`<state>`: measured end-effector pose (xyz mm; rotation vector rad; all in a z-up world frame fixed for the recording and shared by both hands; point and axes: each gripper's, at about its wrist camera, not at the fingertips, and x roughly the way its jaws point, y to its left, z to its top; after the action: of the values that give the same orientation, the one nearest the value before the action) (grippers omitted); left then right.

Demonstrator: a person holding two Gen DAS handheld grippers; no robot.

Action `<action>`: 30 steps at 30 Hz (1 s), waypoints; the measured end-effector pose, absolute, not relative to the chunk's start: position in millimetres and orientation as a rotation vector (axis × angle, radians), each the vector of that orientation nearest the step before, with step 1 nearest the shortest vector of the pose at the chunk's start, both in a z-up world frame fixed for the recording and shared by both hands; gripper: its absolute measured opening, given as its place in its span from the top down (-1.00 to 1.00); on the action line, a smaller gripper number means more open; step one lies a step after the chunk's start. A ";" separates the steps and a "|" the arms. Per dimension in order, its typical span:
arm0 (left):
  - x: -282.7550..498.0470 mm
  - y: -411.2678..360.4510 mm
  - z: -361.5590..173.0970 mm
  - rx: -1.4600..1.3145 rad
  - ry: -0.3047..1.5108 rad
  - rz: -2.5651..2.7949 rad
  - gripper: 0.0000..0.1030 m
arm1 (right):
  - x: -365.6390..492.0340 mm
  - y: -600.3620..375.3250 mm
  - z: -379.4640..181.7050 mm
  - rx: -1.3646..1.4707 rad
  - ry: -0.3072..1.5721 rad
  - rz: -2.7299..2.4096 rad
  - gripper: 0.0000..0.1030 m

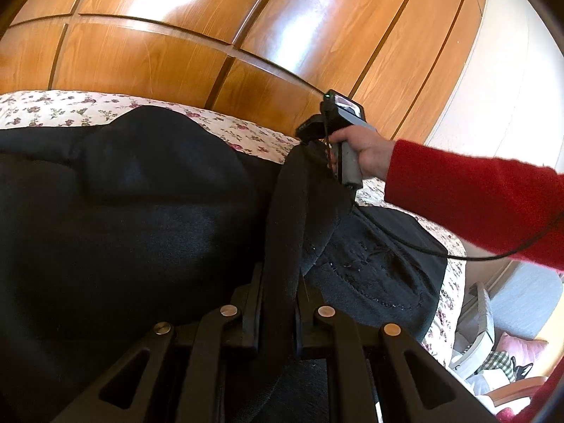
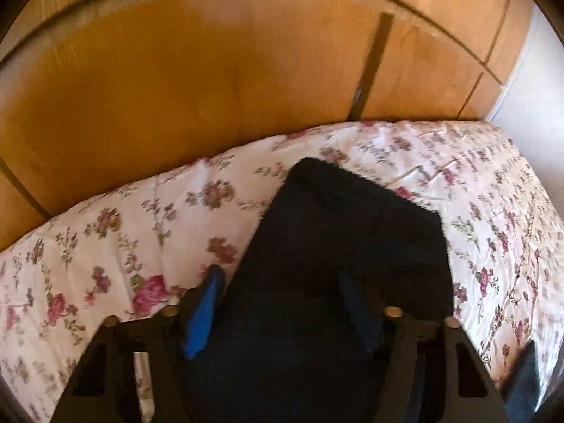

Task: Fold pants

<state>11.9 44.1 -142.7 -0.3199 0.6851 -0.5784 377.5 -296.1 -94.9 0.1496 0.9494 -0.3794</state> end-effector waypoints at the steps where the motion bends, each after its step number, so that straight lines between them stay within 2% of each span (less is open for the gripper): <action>1: 11.9 44.1 -142.7 -0.321 0.685 -0.579 0.77 | 373.7 -299.2 -93.9 0.160 0.936 -0.370 0.14; 4: 11.9 45.1 -142.7 -0.323 0.684 -0.581 0.77 | 357.1 -313.7 -84.1 0.239 0.875 -0.284 0.81; 5: 11.8 45.1 -142.5 -0.322 0.684 -0.581 0.77 | 350.4 -317.8 -79.8 0.252 0.853 -0.270 0.84; 17: 12.3 45.9 -142.3 -0.320 0.686 -0.578 0.76 | 214.4 -389.3 -48.2 0.423 0.607 -0.195 0.84; 24: 13.8 47.2 -140.0 -0.313 0.688 -0.577 0.73 | 125.6 -434.7 -66.3 0.576 0.560 -0.194 0.84; 30: 14.1 43.6 -138.1 -0.300 0.690 -0.573 0.70 | 93.6 -462.9 -106.1 0.721 0.603 -0.219 0.84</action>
<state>14.1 43.6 -138.1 -0.3000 0.6904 -0.5734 93.6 -462.9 -106.1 0.7206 0.6030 -0.2190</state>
